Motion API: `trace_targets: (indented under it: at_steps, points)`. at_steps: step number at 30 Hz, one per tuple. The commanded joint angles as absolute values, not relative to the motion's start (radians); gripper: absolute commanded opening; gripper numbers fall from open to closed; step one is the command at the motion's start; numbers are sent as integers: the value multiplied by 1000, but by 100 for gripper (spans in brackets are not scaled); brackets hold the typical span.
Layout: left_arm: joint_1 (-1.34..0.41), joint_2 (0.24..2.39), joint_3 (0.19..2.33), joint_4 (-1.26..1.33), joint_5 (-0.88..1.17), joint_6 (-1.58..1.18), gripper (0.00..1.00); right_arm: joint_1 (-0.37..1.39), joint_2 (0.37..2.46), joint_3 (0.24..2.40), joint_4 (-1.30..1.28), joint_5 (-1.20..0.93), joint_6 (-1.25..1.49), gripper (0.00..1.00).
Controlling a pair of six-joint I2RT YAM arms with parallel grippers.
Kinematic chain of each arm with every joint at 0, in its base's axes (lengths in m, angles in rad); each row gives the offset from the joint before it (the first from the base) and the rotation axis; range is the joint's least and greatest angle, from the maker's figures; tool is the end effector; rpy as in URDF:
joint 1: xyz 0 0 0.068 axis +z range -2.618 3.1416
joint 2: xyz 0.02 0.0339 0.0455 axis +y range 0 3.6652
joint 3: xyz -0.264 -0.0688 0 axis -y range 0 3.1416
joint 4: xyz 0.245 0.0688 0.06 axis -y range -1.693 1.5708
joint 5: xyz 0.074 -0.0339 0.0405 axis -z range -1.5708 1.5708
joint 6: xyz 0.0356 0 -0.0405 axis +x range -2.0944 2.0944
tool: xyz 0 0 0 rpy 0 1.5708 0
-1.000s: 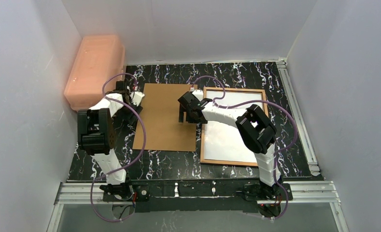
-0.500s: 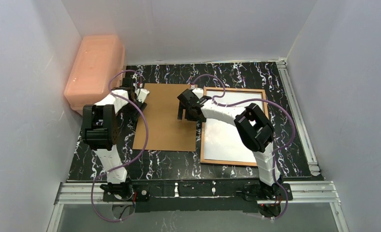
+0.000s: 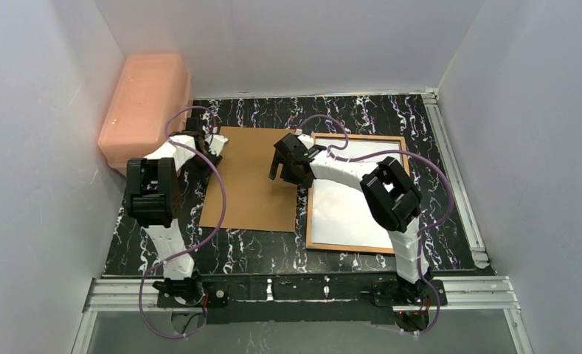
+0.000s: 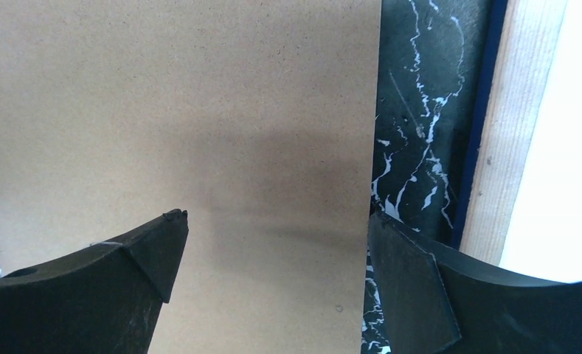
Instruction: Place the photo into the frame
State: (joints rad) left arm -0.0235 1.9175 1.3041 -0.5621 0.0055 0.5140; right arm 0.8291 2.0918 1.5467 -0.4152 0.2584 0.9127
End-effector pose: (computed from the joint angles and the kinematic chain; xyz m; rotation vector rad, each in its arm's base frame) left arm 0.3867 -0.0093 0.1687 0.7327 2.6548 0.1266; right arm 0.3135 0.3287 0.1779 0.2091 2.5218 0.3978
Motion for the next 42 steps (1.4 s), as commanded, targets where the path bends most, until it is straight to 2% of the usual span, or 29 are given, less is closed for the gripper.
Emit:
trace_targets:
  at_steps: [1,6,14,42]
  points:
    - [-32,1985,1292,-628,152,505,34,840,2043,1477,-235,51,1065,99]
    - [-32,2012,1317,-677,214,502,30,826,1957,1357,-23,-42,1183,99]
    - [-31,2019,1313,-680,227,519,29,826,1866,1294,99,-72,1242,99]
    - [-163,2014,1320,-689,261,492,27,796,1697,1175,71,25,1259,99]
